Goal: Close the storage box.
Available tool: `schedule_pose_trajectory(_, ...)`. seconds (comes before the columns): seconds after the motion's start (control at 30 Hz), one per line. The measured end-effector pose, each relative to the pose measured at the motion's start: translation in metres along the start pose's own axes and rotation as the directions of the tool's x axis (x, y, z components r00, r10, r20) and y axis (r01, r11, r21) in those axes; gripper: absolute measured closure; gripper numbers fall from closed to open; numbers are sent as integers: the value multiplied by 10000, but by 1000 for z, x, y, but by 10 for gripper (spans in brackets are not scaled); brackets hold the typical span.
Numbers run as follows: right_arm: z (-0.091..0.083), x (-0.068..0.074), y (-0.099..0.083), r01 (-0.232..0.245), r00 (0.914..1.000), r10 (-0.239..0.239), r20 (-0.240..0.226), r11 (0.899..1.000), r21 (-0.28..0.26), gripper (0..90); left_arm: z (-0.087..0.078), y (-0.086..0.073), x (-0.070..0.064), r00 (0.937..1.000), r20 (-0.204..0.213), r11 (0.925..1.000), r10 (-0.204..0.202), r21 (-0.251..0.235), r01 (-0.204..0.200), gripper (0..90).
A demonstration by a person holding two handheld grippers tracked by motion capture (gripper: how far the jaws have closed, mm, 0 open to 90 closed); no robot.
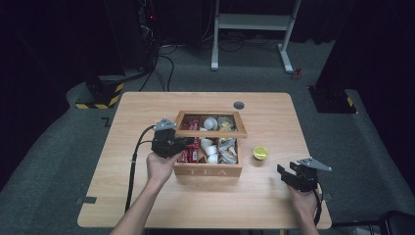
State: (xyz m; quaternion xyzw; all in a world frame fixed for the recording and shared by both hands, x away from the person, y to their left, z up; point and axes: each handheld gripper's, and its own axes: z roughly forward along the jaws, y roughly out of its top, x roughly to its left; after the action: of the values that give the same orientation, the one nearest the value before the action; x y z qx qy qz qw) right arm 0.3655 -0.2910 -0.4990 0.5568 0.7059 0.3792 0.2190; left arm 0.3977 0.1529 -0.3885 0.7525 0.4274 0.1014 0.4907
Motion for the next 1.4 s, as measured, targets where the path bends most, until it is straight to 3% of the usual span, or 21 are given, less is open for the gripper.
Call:
schedule_pose_trajectory(0.47,15,-3,-17,769,9918,-837,965,9944,726,453,2,-10,-2,10000,-54,10000,-5,89,5,900)
schedule_pose_trajectory(0.63,15,-5,-17,749,9916,-826,996,9941,783,418,1,-17,-4,9998,-173,9998,127,137,-125,900)
schedule_pose_trajectory(0.87,16,-5,-17,683,9915,-770,1051,9941,837,351,4,-29,-4,9999,-152,9997,8,230,-4,900)
schedule_pose_trajectory(1.4,16,-5,-17,652,9913,-744,1087,9942,859,341,6,-42,-3,10000,-66,9993,-62,357,65,900)
